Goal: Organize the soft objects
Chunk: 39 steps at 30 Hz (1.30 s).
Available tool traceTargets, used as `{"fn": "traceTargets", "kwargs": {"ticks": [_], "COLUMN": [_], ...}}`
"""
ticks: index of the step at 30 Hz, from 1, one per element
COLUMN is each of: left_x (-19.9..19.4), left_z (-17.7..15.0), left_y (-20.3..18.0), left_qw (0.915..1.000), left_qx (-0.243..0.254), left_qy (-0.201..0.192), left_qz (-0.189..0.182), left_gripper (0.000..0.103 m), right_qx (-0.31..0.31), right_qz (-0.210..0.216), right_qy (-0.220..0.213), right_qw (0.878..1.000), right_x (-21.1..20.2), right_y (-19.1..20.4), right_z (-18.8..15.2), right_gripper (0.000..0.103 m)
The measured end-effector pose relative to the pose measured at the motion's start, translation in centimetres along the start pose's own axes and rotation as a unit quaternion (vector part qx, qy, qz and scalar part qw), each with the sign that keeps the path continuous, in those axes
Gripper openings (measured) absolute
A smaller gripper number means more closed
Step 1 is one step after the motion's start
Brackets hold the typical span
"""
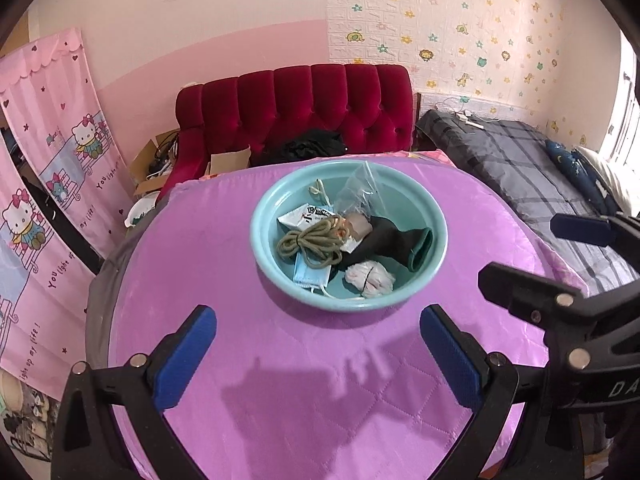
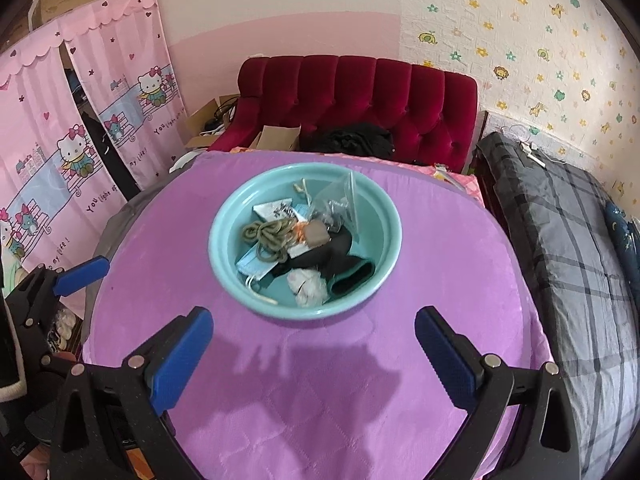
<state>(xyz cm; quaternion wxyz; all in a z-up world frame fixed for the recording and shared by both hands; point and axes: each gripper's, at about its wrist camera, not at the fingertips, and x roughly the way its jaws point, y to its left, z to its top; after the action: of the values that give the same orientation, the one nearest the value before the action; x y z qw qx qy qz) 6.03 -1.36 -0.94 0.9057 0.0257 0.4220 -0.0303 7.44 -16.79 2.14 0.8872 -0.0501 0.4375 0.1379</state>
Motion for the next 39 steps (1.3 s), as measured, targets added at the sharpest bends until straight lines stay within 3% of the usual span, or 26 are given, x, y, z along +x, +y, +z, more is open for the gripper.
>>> {"fn": "traceTargets", "kwargs": {"ticks": [15,39], "left_x": [-0.2,-0.6], "left_z": [-4.2,-4.6], "left_y": [-0.8,-1.4], "left_qw": [0.9996,0.9994], "left_qx": [-0.004,0.000], "left_qy": [0.026,0.034], "left_qz": [-0.009,-0.011], "left_gripper": [0.103,0.103], "right_qx": [-0.007,-0.019], "right_qz": [0.003,-0.001], "right_qy": [-0.006,0.008], "right_qw": [1.000,1.000], "right_x": [-0.4,-0.2], "right_y": [0.9,1.4], "right_z": [-4.8,-5.3], "right_gripper": [0.103,0.103]}}
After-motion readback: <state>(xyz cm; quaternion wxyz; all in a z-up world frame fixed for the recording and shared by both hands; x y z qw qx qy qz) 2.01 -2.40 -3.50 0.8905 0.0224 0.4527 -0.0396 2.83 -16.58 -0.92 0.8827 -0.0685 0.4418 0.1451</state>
